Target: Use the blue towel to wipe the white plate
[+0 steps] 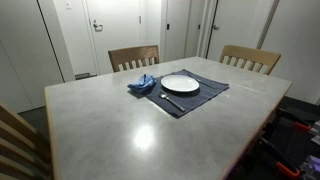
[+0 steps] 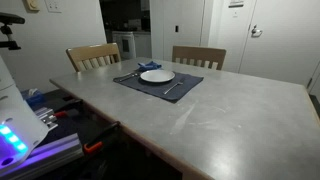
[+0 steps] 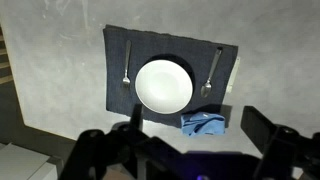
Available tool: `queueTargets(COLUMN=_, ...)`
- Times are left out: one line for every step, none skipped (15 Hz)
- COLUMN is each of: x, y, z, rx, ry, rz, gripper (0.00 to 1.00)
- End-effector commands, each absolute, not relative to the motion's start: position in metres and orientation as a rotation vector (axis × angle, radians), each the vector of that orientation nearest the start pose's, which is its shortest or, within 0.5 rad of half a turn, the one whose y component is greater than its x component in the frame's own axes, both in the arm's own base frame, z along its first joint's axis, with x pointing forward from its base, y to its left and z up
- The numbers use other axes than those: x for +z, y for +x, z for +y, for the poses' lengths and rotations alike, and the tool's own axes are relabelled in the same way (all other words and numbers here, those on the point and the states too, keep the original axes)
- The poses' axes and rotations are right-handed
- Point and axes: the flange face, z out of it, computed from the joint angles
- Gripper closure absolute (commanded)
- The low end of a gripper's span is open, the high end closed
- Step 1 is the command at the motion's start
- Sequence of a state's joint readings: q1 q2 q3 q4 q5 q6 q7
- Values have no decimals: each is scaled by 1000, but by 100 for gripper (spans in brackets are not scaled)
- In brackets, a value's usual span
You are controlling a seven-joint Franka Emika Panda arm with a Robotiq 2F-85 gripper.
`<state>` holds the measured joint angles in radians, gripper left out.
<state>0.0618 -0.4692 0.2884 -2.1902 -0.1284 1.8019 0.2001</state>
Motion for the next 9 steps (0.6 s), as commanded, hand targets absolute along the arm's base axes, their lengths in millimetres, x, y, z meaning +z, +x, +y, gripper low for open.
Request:
queueTargets(x=570, y=396, z=153, rx=-212, ry=-3356, rz=-252, gripper=0)
queueTargets(x=567, y=402, z=151, rx=-204, ry=-3359, rz=-269, gripper=0)
queueTargets(x=564, y=407, z=150, rx=-197, ry=-3360, rz=-282, gripper=0)
queueTargets(x=561, y=415, z=148, rx=-201, ry=-3358, rz=-304, gripper=0)
queueTargets(x=555, y=425, z=147, rx=-209, ry=-3357, rz=-330, gripper=0)
queueTargets(x=550, y=433, z=146, rx=-222, ry=-3355, rz=-352, gripper=0)
queueTargets(x=545, y=442, z=146, rx=-231, ry=-3349, rz=-369, gripper=0)
queueTargets(x=539, y=451, z=146, rx=-246, ry=-3341, rz=-383, gripper=0)
queueTargets(x=531, y=462, z=148, rx=-252, ry=-3333, rz=-398, gripper=0)
